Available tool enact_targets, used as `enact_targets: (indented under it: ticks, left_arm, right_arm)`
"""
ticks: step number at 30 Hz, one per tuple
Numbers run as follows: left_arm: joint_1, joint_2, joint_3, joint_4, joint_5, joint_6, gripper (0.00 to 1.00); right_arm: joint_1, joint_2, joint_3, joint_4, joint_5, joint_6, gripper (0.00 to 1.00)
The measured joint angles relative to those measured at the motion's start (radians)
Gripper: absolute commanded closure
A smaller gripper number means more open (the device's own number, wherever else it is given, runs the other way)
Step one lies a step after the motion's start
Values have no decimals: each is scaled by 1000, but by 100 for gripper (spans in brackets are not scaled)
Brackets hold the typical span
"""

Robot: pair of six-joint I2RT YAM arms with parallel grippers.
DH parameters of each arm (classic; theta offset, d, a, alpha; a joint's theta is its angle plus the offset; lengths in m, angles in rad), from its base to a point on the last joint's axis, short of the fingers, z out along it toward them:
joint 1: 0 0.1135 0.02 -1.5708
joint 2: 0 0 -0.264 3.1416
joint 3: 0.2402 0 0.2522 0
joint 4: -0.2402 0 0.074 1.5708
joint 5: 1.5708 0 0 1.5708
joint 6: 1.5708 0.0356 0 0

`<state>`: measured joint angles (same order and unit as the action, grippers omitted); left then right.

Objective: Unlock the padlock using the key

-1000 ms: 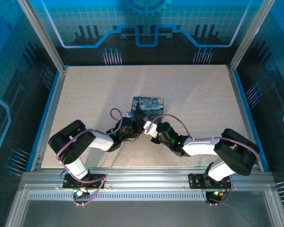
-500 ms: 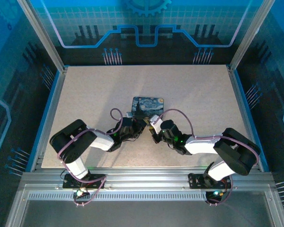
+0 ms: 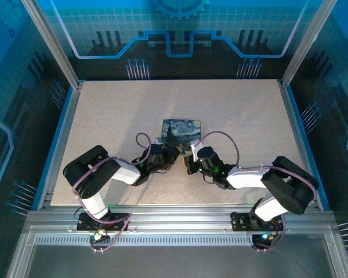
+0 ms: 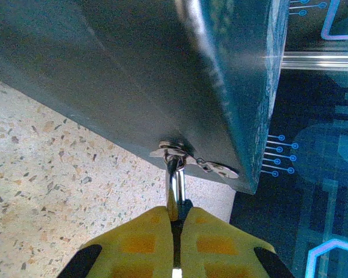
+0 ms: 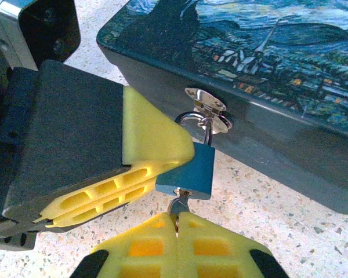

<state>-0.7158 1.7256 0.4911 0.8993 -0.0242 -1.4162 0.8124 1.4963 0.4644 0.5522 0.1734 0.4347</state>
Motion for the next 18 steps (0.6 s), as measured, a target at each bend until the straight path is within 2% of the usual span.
enact_targets:
  ticks: [18]
  left_arm:
    - [0,6,-6,-4,13,5,62]
  right_arm:
    - [-28,26,-31,63,-24,203,100]
